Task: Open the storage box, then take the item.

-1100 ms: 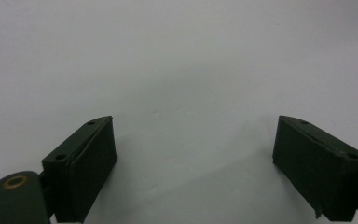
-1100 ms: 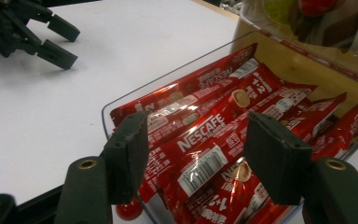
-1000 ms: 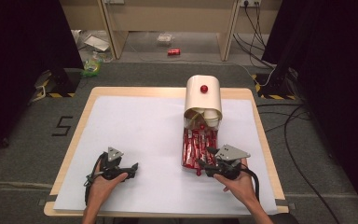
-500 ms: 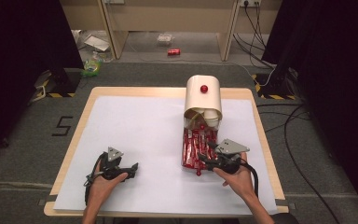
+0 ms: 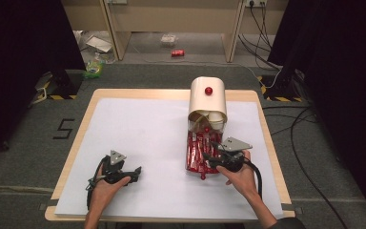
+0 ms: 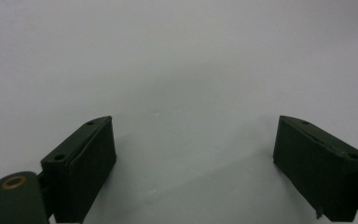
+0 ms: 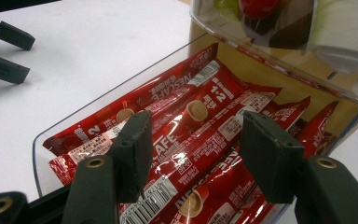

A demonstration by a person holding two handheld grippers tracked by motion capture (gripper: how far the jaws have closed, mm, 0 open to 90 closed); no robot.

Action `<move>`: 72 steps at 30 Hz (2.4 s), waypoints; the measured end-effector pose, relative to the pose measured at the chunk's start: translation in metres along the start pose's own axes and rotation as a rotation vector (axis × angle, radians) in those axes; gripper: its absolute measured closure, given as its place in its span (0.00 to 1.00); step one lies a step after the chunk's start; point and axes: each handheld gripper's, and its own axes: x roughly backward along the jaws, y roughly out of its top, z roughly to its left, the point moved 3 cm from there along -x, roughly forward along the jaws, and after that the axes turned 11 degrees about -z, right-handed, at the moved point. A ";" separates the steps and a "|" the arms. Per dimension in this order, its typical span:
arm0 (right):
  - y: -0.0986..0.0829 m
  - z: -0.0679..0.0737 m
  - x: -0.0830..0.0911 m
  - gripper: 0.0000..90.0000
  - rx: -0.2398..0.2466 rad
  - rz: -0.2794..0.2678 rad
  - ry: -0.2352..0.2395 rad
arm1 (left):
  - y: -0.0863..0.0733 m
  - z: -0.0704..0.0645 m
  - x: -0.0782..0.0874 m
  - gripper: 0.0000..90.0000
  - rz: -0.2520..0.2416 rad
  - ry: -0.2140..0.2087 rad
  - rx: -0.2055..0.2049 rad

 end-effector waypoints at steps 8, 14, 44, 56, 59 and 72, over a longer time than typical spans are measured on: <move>0.001 0.000 -0.006 0.50 0.001 0.020 -0.002 | 0.000 0.000 0.000 0.13 0.001 0.001 -0.001; 0.003 -0.001 -0.011 0.50 0.005 0.035 0.001 | 0.000 0.000 0.000 0.13 0.001 0.001 -0.001; 0.001 0.001 -0.021 0.53 0.011 0.085 -0.009 | 0.000 0.000 0.000 0.14 -0.001 0.001 -0.001; -0.004 0.005 -0.022 0.56 -0.058 0.095 0.007 | 0.000 0.000 0.000 0.14 -0.001 0.001 -0.001; -0.005 0.003 -0.022 0.58 -0.077 0.087 0.021 | 0.000 0.000 0.000 0.14 -0.001 0.001 -0.002; -0.003 0.004 -0.016 0.95 -0.013 0.036 0.002 | 0.000 0.000 0.000 0.14 -0.002 -0.001 0.002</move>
